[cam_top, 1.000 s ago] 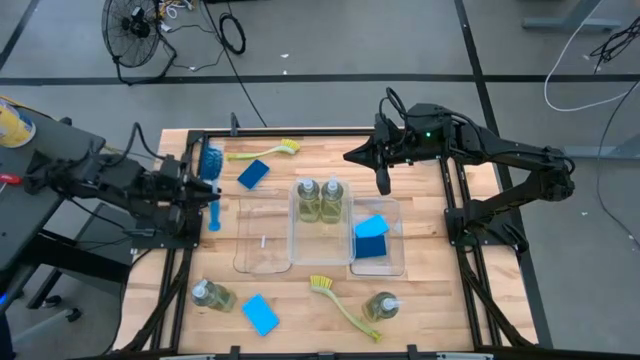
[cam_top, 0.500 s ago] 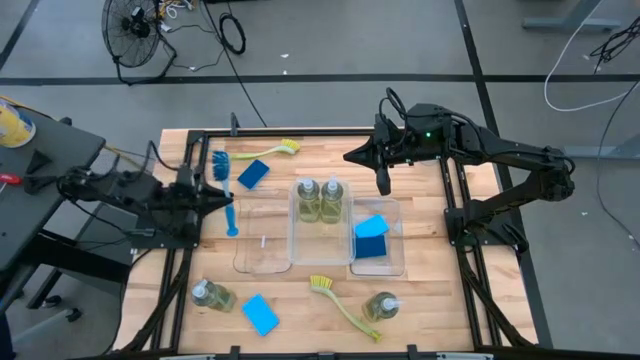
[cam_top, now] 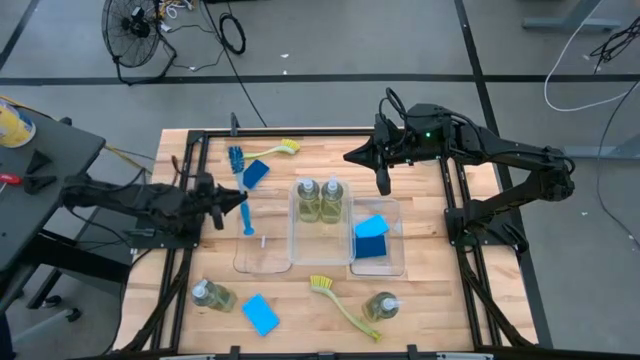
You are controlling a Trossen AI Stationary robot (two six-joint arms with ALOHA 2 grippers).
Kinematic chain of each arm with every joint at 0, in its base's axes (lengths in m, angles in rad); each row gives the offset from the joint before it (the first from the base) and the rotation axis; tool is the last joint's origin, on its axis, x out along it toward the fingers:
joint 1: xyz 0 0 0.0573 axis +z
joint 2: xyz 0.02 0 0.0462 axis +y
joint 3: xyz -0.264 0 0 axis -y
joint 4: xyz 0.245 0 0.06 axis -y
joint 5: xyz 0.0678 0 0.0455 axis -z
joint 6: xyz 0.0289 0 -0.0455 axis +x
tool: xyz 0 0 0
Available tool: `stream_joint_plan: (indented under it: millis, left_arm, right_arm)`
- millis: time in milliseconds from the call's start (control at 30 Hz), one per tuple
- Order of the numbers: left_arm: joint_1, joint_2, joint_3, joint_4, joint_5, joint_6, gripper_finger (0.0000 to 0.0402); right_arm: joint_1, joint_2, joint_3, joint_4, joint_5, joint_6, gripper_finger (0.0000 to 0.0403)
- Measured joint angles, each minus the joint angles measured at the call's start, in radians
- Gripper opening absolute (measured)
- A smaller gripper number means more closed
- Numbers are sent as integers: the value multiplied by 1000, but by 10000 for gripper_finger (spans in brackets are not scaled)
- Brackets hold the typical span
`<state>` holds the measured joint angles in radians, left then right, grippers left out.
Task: Pick & Place Kitchen Sink Supplies
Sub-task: Put the blue dishwashing brush into the left transparent bin
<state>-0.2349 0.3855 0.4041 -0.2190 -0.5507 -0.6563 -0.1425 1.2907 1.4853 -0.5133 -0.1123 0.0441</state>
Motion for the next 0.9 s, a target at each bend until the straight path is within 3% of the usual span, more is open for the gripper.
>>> stream_joint_plan:
  millis: [367,900]
  left_arm:
    - [47,0,-118,12,-7,-215,57]
    - [68,1,-119,-101,21,-457,67]
  right_arm:
    - [0,0,0,-5,0,-11,0]
    - [-1,0,0,-8,0,-45,0]
